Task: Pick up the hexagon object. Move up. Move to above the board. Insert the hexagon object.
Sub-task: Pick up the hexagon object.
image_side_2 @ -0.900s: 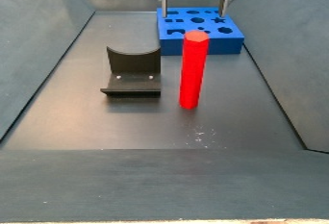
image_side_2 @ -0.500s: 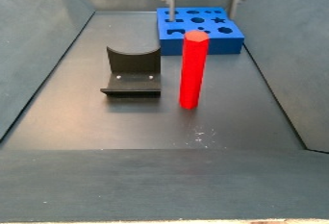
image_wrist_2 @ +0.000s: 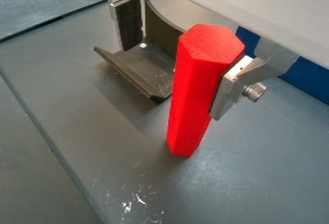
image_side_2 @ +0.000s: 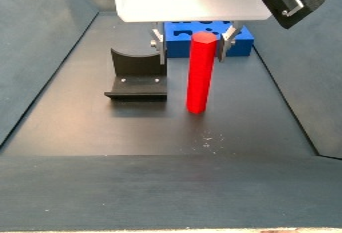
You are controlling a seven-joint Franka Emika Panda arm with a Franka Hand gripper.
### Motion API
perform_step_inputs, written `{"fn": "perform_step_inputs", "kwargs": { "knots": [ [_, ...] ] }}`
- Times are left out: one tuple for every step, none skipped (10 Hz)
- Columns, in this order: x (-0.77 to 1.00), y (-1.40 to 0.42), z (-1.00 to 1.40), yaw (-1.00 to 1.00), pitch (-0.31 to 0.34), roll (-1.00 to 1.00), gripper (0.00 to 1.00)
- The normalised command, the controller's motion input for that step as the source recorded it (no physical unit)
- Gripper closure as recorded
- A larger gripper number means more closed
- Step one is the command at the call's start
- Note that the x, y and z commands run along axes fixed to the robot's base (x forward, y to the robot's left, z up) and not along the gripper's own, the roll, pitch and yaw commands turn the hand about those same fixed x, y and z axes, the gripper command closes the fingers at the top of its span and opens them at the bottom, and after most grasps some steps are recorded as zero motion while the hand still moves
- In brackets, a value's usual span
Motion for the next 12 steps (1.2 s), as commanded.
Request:
{"fn": "perform_step_inputs", "kwargs": {
  "knots": [
    [-0.22,-0.38,-0.30,0.00,-0.140,0.18,0.00],
    [-0.49,-0.26,-0.30,0.00,-0.204,0.12,0.00],
    [-0.03,0.00,0.00,0.00,-0.003,0.00,0.00],
    [0.00,0.00,0.00,0.00,0.000,0.00,1.00],
    [0.02,-0.03,0.00,0.00,0.020,0.02,1.00],
    [0.01,-0.01,0.00,0.00,0.019,0.04,1.00],
    [0.00,0.00,0.00,0.00,0.000,0.01,1.00],
    [0.00,-0.03,0.00,0.00,0.009,0.03,1.00],
    [0.00,-0.01,0.00,0.00,0.021,0.03,1.00],
    [0.00,0.00,0.00,0.00,0.000,0.00,1.00],
    [0.00,0.00,0.00,0.00,0.000,0.00,1.00],
    [0.00,0.00,0.00,0.00,0.000,0.00,1.00]
  ]
}}
